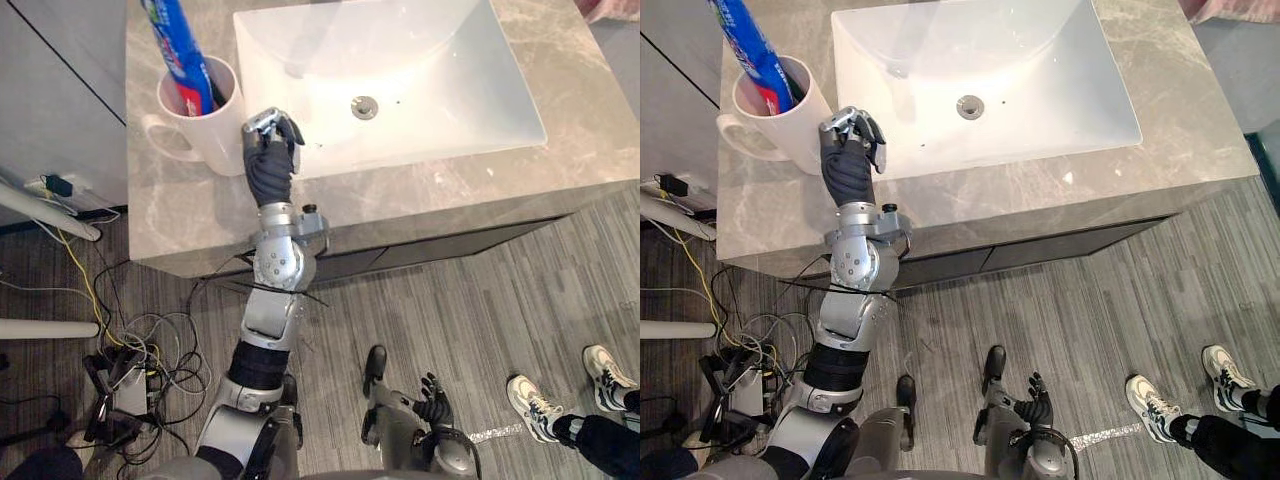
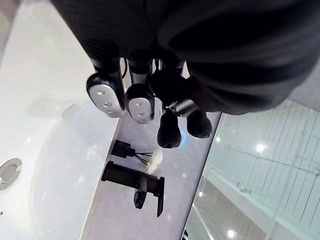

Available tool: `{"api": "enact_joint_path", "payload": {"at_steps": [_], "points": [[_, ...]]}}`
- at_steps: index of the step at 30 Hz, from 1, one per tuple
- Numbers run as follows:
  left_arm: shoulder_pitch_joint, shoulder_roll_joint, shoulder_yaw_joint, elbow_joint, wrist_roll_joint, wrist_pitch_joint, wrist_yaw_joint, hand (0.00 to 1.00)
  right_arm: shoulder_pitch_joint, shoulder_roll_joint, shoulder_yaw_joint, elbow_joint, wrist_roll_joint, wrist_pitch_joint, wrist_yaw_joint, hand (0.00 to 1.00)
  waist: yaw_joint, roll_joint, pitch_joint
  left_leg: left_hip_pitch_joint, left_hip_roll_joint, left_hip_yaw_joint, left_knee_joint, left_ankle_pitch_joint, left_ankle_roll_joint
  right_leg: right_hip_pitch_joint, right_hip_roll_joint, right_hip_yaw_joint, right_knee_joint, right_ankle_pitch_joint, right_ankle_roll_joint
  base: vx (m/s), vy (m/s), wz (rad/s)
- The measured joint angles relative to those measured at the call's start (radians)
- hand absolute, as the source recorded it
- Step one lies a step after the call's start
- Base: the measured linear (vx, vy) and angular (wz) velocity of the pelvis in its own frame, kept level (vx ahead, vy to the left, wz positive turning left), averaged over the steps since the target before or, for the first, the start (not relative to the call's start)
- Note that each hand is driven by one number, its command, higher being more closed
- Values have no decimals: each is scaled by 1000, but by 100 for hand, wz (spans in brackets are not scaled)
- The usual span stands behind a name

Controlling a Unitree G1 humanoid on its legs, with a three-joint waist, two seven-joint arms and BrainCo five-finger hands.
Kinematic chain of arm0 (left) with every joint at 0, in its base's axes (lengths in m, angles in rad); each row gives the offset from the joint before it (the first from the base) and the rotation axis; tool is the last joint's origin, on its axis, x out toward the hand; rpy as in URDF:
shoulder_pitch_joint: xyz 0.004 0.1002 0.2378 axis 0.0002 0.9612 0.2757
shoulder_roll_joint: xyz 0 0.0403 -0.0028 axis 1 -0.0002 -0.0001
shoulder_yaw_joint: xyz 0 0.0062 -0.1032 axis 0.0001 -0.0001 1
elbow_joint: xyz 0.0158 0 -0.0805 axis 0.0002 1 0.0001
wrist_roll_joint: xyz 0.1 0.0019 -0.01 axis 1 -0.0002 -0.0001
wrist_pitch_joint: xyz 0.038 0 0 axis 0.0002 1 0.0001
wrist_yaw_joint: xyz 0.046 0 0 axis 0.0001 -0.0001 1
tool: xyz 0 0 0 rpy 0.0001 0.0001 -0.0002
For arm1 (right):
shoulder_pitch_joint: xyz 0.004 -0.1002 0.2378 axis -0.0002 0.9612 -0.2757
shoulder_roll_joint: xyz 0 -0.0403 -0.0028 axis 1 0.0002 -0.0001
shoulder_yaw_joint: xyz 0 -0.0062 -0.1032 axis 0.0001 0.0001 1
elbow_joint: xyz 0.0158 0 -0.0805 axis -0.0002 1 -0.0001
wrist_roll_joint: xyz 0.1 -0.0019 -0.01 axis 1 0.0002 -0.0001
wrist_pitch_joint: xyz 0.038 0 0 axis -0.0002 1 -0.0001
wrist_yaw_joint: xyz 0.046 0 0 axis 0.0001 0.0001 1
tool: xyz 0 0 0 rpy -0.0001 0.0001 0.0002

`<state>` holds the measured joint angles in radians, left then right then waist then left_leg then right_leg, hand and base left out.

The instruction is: Organize washtable

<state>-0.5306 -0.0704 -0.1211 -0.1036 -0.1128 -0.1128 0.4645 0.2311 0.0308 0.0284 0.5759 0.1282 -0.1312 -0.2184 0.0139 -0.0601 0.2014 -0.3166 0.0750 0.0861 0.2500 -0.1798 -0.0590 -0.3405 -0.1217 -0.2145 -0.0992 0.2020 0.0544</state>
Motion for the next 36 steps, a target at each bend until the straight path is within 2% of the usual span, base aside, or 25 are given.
{"api": "enact_joint_path", "payload": {"at_steps": [11, 36], "points": [[2, 1, 114, 0, 10, 0, 43, 100, -7, 1, 4, -2, 0, -3, 4, 0, 3, -5, 23, -2, 9, 2, 11, -3, -4, 1, 8, 2, 0, 5, -6, 0, 0, 0], [41, 15, 144, -4, 12, -2, 32, 100, -7, -1, 23, -5, -1, -16, 4, 0, 6, -5, 33, -3, 14, 3, 11, -4, -6, -2, 15, 8, 0, 5, -8, 0, 2, 0]]}}
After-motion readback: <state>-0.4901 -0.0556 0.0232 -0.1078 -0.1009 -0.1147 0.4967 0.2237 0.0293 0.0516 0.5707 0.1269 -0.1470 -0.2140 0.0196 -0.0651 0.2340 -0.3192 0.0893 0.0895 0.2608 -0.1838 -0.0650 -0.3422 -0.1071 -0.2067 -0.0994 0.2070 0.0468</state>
